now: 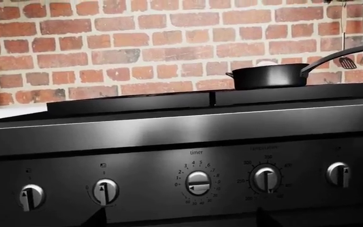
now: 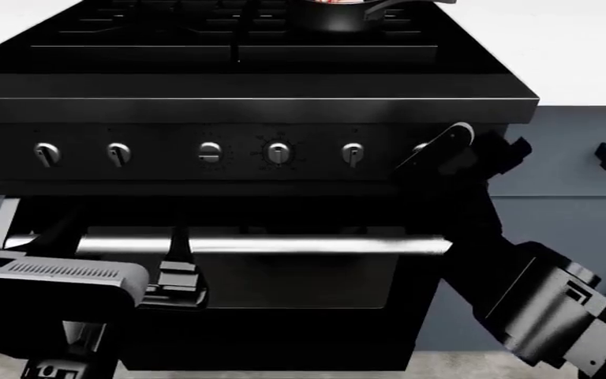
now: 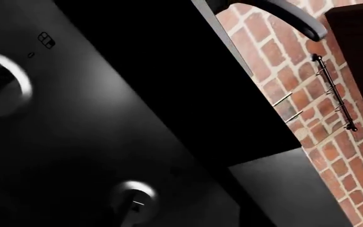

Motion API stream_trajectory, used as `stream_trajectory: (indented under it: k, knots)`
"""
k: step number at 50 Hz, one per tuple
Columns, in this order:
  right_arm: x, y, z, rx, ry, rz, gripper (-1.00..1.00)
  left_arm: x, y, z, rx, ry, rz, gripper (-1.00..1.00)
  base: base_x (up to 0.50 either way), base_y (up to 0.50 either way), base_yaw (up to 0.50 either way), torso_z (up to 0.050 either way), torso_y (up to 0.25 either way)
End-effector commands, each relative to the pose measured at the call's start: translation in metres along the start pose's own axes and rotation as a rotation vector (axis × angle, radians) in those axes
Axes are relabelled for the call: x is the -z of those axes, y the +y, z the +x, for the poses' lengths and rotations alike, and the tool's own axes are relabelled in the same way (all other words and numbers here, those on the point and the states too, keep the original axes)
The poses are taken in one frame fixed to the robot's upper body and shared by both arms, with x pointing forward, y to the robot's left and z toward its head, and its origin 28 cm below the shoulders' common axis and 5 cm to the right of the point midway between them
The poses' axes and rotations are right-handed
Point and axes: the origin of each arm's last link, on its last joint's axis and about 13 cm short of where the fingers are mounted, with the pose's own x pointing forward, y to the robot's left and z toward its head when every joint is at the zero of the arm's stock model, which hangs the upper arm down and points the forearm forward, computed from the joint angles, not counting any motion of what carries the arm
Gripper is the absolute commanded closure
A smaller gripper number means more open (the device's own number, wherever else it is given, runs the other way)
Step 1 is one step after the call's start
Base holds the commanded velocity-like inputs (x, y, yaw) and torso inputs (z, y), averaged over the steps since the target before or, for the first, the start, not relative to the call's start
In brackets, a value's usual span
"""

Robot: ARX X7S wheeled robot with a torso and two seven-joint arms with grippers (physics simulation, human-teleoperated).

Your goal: Frozen meat rests on a plate on the counter. Retrieve the meat and place it in a pot on a burner. Then turn the burner on.

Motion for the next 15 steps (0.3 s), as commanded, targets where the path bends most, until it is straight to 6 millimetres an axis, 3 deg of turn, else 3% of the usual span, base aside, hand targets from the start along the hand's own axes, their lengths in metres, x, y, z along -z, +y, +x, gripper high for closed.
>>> stream_trajectory:
  k: [1, 15]
  knots:
    - [-0.012, -0.012, -0.010, 0.056, -0.047, -0.013, -1.00, -0.001, 0.000, -0.002, -0.002, -0.005, -0.001, -1.00, 0.00, 0.00, 0.00, 0.000, 0.000]
    - [-0.022, -0.022, -0.032, 0.056, -0.083, 0.028, -1.00, -0.003, -0.001, -0.004, 0.001, -0.008, -0.004, -1.00, 0.00, 0.00, 0.00, 0.000, 0.001]
